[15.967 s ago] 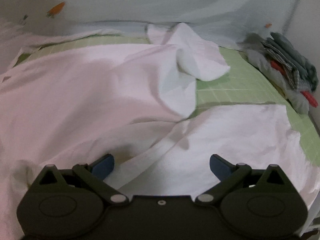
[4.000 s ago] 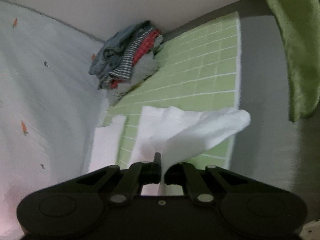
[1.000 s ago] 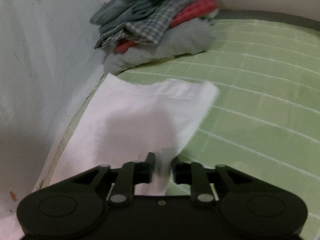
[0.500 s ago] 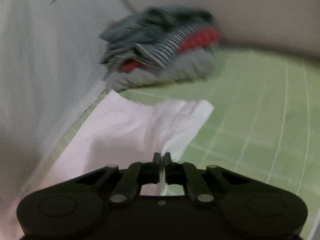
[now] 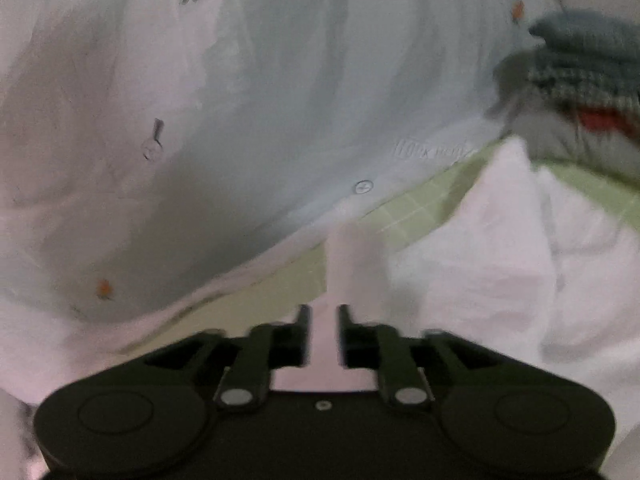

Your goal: Fold clothes

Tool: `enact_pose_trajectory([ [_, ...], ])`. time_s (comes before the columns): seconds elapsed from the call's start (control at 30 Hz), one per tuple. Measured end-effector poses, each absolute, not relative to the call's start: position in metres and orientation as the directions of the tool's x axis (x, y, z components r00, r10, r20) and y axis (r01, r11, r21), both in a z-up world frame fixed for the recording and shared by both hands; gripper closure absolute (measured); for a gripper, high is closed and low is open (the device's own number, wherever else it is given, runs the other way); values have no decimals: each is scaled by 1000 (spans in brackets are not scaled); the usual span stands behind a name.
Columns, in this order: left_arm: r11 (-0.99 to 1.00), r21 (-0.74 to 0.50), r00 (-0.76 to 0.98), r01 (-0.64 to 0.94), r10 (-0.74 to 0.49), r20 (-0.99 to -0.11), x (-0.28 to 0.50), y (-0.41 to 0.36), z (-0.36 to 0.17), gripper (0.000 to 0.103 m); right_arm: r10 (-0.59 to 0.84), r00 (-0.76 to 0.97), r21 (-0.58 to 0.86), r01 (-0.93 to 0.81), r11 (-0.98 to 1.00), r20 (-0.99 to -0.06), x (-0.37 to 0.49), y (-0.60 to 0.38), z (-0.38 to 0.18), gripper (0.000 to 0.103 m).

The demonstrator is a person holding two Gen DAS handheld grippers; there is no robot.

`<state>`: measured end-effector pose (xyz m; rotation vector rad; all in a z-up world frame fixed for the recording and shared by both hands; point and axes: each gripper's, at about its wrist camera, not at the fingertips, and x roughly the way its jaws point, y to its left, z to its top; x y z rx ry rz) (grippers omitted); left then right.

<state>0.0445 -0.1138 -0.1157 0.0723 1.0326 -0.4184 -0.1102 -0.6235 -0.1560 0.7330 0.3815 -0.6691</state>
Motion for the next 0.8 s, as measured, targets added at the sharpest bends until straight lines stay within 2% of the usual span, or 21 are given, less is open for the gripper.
enact_pose_trajectory([
  [0.03,925,-139,440,354,-296,-848,46,-110,-117,13,-433,730,502,681,534,-530,-119,-622,-157,56],
  [0.13,940,-155,420,304,-278,-864,51,-99,-123,13,-515,660,513,751,417,-547,-171,-628,-163,55],
  [0.27,948,-172,381,268,-269,-884,54,-96,-131,13,-637,472,510,849,142,-610,-253,-641,-185,49],
  [0.37,944,-167,379,285,-272,-885,52,-101,-130,13,-650,366,503,864,-29,-666,-291,-650,-203,46],
  [0.5,933,-151,382,328,-277,-882,44,-108,-128,13,-617,380,521,852,-57,-689,-301,-666,-222,45],
  [0.57,932,-147,376,330,-273,-886,43,-107,-129,13,-603,416,533,846,-19,-681,-297,-672,-226,68],
  [0.6,934,-147,370,325,-269,-889,43,-105,-130,13,-603,418,514,858,15,-680,-294,-673,-223,101],
  [0.8,961,-145,389,237,-231,-892,48,-83,-129,13,-689,394,400,902,163,-609,-294,-656,-184,100],
])
